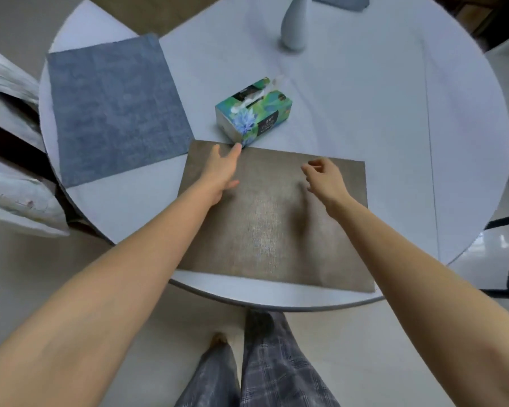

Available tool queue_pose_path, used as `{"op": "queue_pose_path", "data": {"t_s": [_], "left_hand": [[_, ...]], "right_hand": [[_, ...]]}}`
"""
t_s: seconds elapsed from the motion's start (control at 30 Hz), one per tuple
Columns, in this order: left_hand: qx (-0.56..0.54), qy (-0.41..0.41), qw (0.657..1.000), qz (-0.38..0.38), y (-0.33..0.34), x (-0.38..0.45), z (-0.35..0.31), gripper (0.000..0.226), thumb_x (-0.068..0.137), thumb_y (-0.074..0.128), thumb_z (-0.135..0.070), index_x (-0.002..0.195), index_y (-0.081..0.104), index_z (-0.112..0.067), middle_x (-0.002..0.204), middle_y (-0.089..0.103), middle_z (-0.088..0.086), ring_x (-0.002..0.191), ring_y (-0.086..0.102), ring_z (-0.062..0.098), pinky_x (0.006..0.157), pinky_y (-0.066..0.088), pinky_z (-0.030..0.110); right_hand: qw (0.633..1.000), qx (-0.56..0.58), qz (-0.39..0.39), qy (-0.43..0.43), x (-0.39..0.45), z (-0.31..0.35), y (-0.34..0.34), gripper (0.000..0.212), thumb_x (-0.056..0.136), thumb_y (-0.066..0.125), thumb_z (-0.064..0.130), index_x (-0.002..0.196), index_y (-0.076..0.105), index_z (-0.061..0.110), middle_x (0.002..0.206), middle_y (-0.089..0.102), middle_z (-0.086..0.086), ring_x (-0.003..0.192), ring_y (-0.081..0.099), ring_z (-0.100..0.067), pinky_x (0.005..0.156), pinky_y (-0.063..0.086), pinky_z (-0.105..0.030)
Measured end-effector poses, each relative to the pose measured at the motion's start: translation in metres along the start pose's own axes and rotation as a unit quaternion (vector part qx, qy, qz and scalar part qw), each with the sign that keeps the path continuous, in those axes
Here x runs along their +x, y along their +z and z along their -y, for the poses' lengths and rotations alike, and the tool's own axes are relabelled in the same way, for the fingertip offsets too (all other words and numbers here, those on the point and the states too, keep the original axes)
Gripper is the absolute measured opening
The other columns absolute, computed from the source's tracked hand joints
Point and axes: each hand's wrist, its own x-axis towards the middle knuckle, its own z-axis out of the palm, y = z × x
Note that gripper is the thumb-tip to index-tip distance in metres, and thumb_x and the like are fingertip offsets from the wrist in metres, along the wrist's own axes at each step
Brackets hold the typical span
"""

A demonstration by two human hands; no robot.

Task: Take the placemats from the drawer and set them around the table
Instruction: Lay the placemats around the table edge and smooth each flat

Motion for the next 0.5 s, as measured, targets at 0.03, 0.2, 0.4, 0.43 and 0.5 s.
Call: {"op": "queue_pose_path", "data": {"t_s": [0.03,0.2,0.4,0.43,0.5], "left_hand": [[-0.036,-0.014,0.999,-0.001,0.004,0.008,-0.007,0.072,0.097,0.049,-0.043,0.154,0.009,-0.023,0.158,0.020,0.002,0.133,0.041,0.027,0.091,0.053,0.038],[-0.130,-0.092,0.987,-0.026,0.025,0.058,-0.037,0.063,0.100,0.044,-0.040,0.152,0.015,-0.021,0.157,0.023,0.007,0.131,0.043,0.036,0.092,0.052,0.048],[-0.101,-0.088,0.986,-0.099,0.053,0.103,-0.051,0.032,0.102,0.039,-0.030,0.132,0.046,-0.022,0.122,0.050,-0.001,0.102,0.051,0.018,0.085,0.048,0.040],[-0.102,-0.082,0.986,-0.106,0.058,0.108,-0.052,0.030,0.102,0.038,-0.028,0.129,0.049,-0.022,0.119,0.053,-0.002,0.097,0.051,0.016,0.084,0.048,0.037],[-0.097,-0.061,0.987,-0.113,0.069,0.118,-0.056,0.029,0.101,0.039,-0.024,0.128,0.051,-0.022,0.115,0.055,-0.004,0.097,0.052,0.013,0.086,0.046,0.034]], "right_hand": [[1.000,0.022,-0.004,0.010,0.022,0.010,0.004,0.039,0.092,0.054,0.026,0.126,0.050,0.007,0.111,0.057,-0.007,0.100,0.058,-0.023,0.097,0.049,-0.046],[0.997,0.073,-0.006,0.028,0.122,0.055,0.015,0.049,0.094,0.051,0.023,0.138,0.035,0.008,0.094,0.050,-0.001,0.077,0.054,-0.014,0.095,0.050,-0.048],[0.992,0.101,0.060,0.048,0.189,0.064,0.032,0.027,0.094,0.049,0.018,0.120,0.050,0.012,0.096,0.055,-0.007,0.074,0.054,-0.017,0.084,0.050,-0.033],[0.990,0.120,0.057,0.044,0.193,0.065,0.033,0.018,0.093,0.048,0.014,0.110,0.053,0.012,0.092,0.057,-0.007,0.071,0.054,-0.018,0.080,0.050,-0.034],[0.986,0.159,0.042,0.042,0.203,0.066,0.031,0.013,0.091,0.048,0.010,0.101,0.055,0.014,0.086,0.059,-0.003,0.074,0.055,-0.020,0.079,0.050,-0.034]]}}
